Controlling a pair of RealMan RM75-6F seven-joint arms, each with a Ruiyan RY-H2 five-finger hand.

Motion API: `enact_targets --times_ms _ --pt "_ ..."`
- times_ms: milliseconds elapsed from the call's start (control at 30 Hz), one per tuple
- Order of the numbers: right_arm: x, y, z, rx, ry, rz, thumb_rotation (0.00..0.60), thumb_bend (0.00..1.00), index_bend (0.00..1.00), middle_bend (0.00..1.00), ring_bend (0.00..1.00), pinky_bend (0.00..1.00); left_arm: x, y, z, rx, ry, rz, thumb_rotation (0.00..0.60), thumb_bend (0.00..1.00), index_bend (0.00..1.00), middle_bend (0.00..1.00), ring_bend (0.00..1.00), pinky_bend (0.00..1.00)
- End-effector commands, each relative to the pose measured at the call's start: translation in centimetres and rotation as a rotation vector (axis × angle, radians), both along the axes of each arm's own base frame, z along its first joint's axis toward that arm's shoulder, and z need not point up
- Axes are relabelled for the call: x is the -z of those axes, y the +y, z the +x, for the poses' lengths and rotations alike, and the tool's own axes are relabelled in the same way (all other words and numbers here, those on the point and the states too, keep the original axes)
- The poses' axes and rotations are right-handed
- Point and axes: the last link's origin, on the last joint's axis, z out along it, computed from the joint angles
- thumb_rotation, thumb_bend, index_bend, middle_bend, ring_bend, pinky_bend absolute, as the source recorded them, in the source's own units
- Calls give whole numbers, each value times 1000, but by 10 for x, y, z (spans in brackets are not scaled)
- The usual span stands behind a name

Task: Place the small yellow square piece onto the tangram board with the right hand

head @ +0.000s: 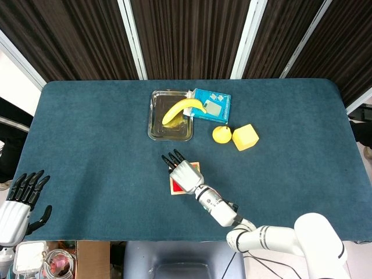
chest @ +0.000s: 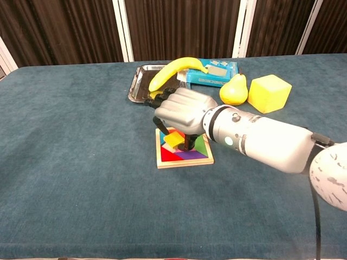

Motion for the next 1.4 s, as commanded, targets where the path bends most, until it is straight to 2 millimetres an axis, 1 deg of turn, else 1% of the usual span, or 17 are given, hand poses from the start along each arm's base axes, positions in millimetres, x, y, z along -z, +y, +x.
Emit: enact_targets --times_ms 33,267,567,833,967,1100,1200,1233,1333,1367,1400 --pt "1 -1 -1 2 6 1 600 410 621 38 0 0 1 0 0 -1 3 -2 600 435 0 0 0 49" --pt "4 -1 1 1 6 5 600 410 595 38 0 0 -2 8 3 -3 5 0 600 434 0 0 0 49" --pt "6 -2 1 4 6 9 600 410 562 38 0 0 -2 7 3 -8 9 2 600 436 0 0 0 49" --pt "5 -2 1 5 11 8 600 410 462 38 0 0 -2 7 3 -6 10 4 600 437 0 0 0 49" --pt "3 0 0 -1 8 8 600 410 455 39 0 0 -1 4 1 -9 10 4 600 436 0 0 0 49" --pt "-5 3 -1 -8 -15 9 600 410 451 40 0 0 0 3 0 -6 9 6 600 435 0 0 0 49" --pt "-20 10 -8 -13 -47 8 600 410 429 41 0 0 -1 3 0 -5 6 7 600 435 0 0 0 49" --pt "-28 13 -13 -14 -62 -3 600 410 399 39 0 0 -1 2 0 -4 6 9 600 435 0 0 0 49" --pt "-69 35 -38 8 -127 -74 600 410 236 8 0 0 -3 0 -1 -2 4 10 600 436 0 0 0 49" --pt "-90 48 -52 34 -167 -111 600 409 180 2 0 0 -3 0 -1 -1 3 6 600 436 0 0 0 49" --pt "-107 59 -64 59 -196 -144 600 382 125 0 0 0 -2 0 -1 -1 3 3 600 436 0 0 0 49"
